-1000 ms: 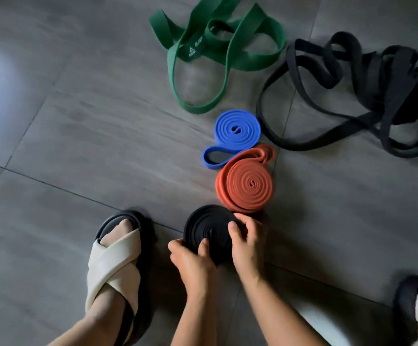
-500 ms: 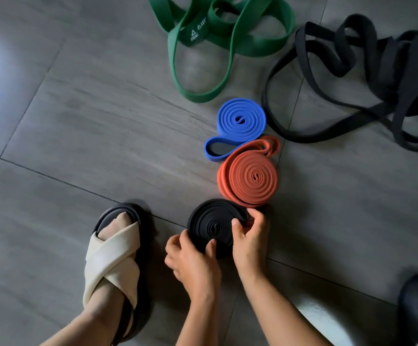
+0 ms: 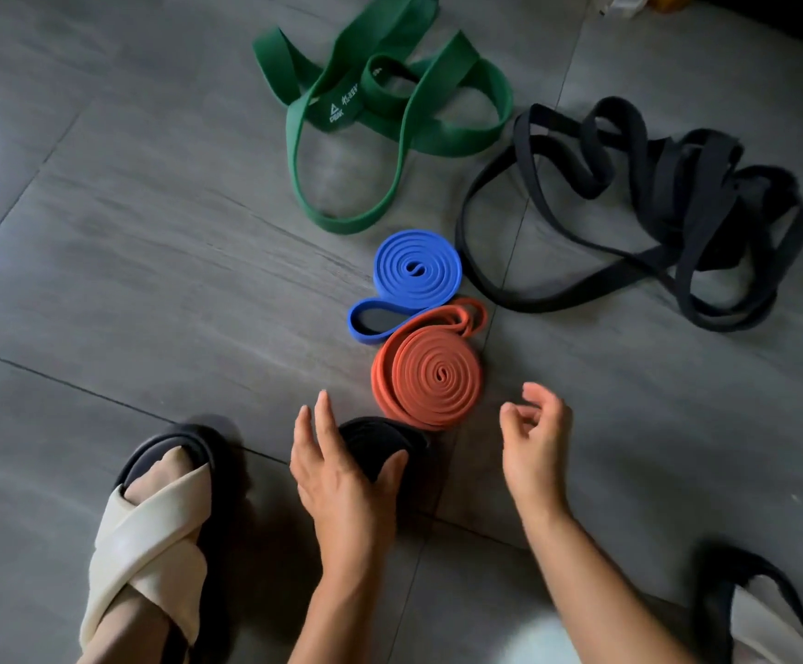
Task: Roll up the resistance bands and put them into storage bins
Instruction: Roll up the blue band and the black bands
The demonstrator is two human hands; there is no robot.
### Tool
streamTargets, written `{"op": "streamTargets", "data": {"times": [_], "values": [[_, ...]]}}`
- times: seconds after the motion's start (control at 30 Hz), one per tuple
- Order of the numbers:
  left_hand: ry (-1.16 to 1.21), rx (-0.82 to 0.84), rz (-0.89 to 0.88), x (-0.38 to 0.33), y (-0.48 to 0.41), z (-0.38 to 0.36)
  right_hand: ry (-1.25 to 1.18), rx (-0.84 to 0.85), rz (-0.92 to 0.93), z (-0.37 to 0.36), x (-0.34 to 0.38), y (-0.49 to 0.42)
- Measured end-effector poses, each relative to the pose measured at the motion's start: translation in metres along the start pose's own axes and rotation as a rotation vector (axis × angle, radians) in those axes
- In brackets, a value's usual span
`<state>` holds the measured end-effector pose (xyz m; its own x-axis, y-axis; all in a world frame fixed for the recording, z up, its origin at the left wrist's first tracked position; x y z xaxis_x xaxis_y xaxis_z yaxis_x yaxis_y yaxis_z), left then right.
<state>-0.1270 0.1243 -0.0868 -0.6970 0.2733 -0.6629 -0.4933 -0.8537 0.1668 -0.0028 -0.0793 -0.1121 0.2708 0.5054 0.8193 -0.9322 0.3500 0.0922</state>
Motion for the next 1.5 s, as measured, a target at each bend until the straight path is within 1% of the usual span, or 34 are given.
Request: {"op": "streamTargets", "data": {"times": [0.07,0.1,0.17,0.27,0.3,0.33,0.37,0.4,0.43,0.5,0.57,0.6,0.7,0.8,0.87,0.93,1.03,1.13,1.17,1.2,1.27,1.33,1.4,1.5], "values": [[-0.031,-0.029,-0.059,-0.019,-0.010,-0.003,0.160,-0.030,0.166,0.010,0.016,-0.055],[-0.077,-0.049,-0.089,-0.025,-0.017,-0.003,0.237,0.000,0.257,0.007,0.025,-0.080],[-0.121,-0.084,-0.109,-0.031,-0.029,-0.004,0.407,0.151,0.419,-0.013,0.043,-0.114],[-0.041,-0.082,-0.117,-0.035,-0.031,-0.011,0.711,0.448,0.670,-0.058,0.046,-0.124],[-0.011,-0.071,-0.118,-0.035,-0.027,-0.016,0.809,0.507,0.732,-0.070,0.042,-0.122],[0.016,-0.055,-0.127,-0.036,-0.024,-0.021,0.900,0.515,0.778,-0.077,0.038,-0.122],[0.036,-0.036,-0.137,-0.038,-0.021,-0.026,0.984,0.481,0.811,-0.079,0.037,-0.124],[0.051,-0.020,-0.149,-0.041,-0.019,-0.030,1.037,0.427,0.819,-0.074,0.039,-0.128],[0.061,-0.008,-0.158,-0.043,-0.019,-0.032,1.048,0.373,0.779,-0.064,0.041,-0.135],[0.079,0.004,-0.159,-0.048,-0.020,-0.032,0.945,0.322,0.615,-0.030,0.045,-0.152],[0.128,0.027,-0.193,-0.066,-0.020,-0.028,0.725,0.313,0.468,0.015,0.059,-0.167],[0.169,0.053,-0.221,-0.079,-0.019,-0.024,0.652,0.324,0.428,0.037,0.069,-0.173],[0.279,0.156,-0.346,-0.136,-0.007,-0.009,0.541,0.349,0.353,0.101,0.113,-0.180],[0.236,0.295,-0.492,-0.196,0.010,0.001,0.415,0.331,0.300,0.162,0.171,-0.170],[0.202,0.388,-0.585,-0.237,0.026,0.012,0.348,0.328,0.299,0.197,0.205,-0.154],[0.238,0.478,-0.664,-0.283,0.046,0.034,0.271,0.351,0.306,0.225,0.237,-0.128],[0.301,0.655,-0.716,-0.345,0.084,0.070,0.140,0.375,0.356,0.258,0.280,-0.082],[0.408,0.858,-0.694,-0.385,0.126,0.109,0.133,0.371,0.498,0.283,0.322,-0.036],[0.451,0.902,-0.694,-0.393,0.138,0.124,0.137,0.371,0.537,0.290,0.334,-0.022],[0.500,0.924,-0.680,-0.398,0.148,0.139,0.116,0.370,0.564,0.299,0.346,-0.008],[0.608,0.945,-0.621,-0.398,0.163,0.165,-0.016,0.342,0.588,0.319,0.365,0.013],[0.704,0.978,-0.527,-0.390,0.174,0.176,-0.096,0.289,0.594,0.330,0.369,0.024],[0.725,1.007,-0.394,-0.374,0.177,0.170,-0.037,0.253,0.591,0.322,0.356,0.027],[0.656,1.020,-0.202,-0.349,0.165,0.152,0.072,0.228,0.590,0.297,0.328,0.024]]}}
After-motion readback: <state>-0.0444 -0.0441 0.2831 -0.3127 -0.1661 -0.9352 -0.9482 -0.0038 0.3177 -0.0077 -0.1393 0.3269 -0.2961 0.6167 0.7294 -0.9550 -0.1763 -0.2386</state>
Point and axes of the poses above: each hand's wrist, its own y-axis away from the middle knuckle, its own z-axis out of the back of the hand, x = y × z, the point moved 9 cm from there along -y, towards the middle knuckle, and after that the axes turned 13 degrees about -x, right-handed, at the moved point
